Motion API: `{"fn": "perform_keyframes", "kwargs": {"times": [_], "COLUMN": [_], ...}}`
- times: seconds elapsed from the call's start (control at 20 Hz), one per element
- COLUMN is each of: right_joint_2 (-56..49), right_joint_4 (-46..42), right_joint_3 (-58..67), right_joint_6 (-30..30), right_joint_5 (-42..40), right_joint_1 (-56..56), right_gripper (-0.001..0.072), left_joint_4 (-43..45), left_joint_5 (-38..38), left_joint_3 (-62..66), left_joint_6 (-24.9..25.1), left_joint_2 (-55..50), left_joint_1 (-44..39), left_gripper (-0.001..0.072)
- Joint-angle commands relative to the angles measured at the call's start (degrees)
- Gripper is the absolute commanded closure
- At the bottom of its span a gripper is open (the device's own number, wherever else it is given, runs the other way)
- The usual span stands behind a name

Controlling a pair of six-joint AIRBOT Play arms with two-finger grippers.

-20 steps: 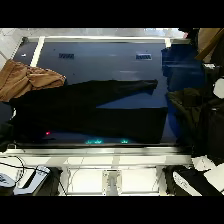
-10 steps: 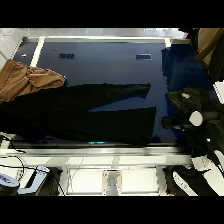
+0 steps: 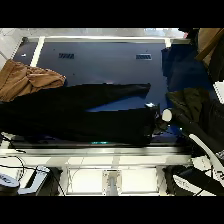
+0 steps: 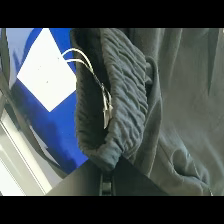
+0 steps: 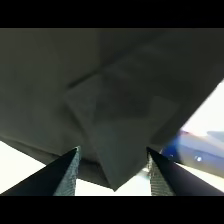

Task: Fold the clothes and pants, and hang the long-sleeved shirts on hangers.

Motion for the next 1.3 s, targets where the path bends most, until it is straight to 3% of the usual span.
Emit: {"fn": "perform_keyframes", "kwargs": {"times": [0.0, 0.25, 0.6, 0.75, 0.8, 0.85, 1.0, 1.1, 1.25], "right_joint_2": [-1.2, -1.2, -1.3, -2.5, -3.3, -4.2, -5.3, -4.5, -0.1], "right_joint_4": [-8.0, -17.0, -17.3, -18.0, -18.0, -18.0, -20.9, -26.3, -27.6], "right_joint_3": [0.8, 0.8, 0.7, 0.7, 0.7, 0.7, 0.8, 1.6, 2.2], "right_joint_6": [-1.0, 0.0, -0.1, 0.0, 0.0, 0.0, 3.2, 6.2, 7.0], "right_joint_5": [1.6, 2.3, 3.4, 2.8, 3.0, 3.0, 3.0, 6.6, 13.6], "right_joint_1": [6.8, 10.1, 10.1, 10.1, 10.1, 10.1, 10.0, 9.9, 6.7], "right_gripper": [0.0259, 0.0259, 0.026, 0.0416, 0.0523, 0.07, 0.0704, 0.0704, 0.0704], "left_joint_4": [-0.2, -0.2, -0.2, -0.2, -0.2, -0.2, -0.2, -0.2, -0.2], "left_joint_5": [-0.4, -0.4, -0.4, -0.4, -0.4, -0.4, -0.3, -0.3, -0.1], "left_joint_3": [0.0, 0.0, 0.0, 0.0, 0.0, 0.0, 0.0, 0.1, 0.7], "left_joint_6": [0.0, 0.0, 0.0, 0.0, 0.0, 0.0, 0.0, 0.0, 0.0], "left_joint_2": [0.0, 0.0, 0.0, 0.0, 0.0, 0.0, 0.0, 0.0, 0.0], "left_joint_1": [0.1, 0.1, 0.1, 0.1, 0.1, 0.1, 0.1, 0.1, 0.1], "left_gripper": [0.0687, 0.0687, 0.0687, 0.0686, 0.0687, 0.0686, 0.0687, 0.0687, 0.0687]}}
